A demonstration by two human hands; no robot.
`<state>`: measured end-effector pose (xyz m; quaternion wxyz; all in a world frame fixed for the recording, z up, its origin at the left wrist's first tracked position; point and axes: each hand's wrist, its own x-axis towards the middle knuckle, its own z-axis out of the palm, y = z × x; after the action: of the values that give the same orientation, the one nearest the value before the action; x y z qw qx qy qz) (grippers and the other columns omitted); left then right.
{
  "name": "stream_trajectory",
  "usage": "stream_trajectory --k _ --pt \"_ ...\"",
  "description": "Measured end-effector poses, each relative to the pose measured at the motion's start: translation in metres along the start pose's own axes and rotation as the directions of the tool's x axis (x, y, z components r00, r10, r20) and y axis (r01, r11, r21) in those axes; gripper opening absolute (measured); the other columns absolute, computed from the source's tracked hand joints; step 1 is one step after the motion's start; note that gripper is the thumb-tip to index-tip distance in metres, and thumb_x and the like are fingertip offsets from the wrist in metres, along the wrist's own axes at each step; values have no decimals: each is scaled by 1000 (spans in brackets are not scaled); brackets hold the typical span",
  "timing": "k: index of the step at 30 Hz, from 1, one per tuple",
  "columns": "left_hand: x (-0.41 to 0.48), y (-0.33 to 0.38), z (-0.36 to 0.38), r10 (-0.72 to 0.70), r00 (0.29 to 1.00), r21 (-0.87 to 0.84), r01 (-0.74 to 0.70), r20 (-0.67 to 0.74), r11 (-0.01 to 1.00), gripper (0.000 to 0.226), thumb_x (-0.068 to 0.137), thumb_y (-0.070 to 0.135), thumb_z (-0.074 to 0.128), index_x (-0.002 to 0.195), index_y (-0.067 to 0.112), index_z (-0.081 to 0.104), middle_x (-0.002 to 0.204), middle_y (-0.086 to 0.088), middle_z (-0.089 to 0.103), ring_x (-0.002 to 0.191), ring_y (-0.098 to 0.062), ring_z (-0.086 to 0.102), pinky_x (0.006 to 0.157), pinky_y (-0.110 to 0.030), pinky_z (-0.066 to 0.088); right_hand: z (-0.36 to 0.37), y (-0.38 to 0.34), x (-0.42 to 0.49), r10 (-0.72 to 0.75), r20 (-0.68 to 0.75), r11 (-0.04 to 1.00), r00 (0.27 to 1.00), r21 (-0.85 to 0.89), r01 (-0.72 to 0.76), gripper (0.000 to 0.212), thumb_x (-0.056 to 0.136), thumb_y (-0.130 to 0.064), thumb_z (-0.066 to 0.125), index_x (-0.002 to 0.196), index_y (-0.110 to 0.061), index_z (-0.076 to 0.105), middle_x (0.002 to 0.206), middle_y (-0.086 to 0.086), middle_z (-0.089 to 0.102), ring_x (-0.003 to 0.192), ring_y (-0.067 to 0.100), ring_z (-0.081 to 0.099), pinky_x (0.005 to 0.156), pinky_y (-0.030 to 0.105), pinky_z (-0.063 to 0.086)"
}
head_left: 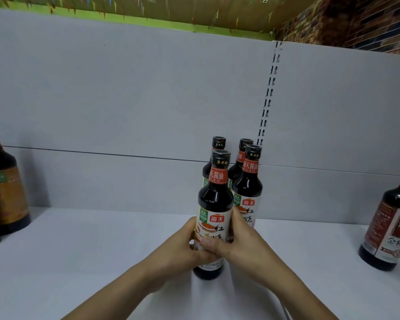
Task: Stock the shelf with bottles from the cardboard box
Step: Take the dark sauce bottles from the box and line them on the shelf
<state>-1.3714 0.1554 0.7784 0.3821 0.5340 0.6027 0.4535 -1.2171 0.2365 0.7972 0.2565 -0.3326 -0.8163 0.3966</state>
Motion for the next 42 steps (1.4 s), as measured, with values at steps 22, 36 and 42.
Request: stream_trajectory --k 22,36,42 --pt "6 -32 13 204 969 150 -183 -140 972 68 81 37 84 130 47 38 122 39 61 110 10 64 90 -17 55 19 11 -7 23 -197 987 980 -152 -54 61 76 -73 67 124 -51 37 126 -26 65 110 -2 66 97 30 57" --pt "13 -39 13 234 954 176 -202 -188 963 68 79 50 80 136 54 41 132 29 61 119 5 61 99 -24 53 15 0 -9 99 -186 866 978 -467 -176 58 85 -85 37 113 -34 41 116 -13 69 104 11 66 82 28 51" --pt "19 -36 12 253 939 269 -188 -233 945 65 79 55 76 131 57 38 120 40 61 109 15 60 86 -10 49 12 4 -10 76 -142 829 987 -542 -142 33 98 -62 50 104 -31 41 104 -14 64 105 13 65 75 27 43"
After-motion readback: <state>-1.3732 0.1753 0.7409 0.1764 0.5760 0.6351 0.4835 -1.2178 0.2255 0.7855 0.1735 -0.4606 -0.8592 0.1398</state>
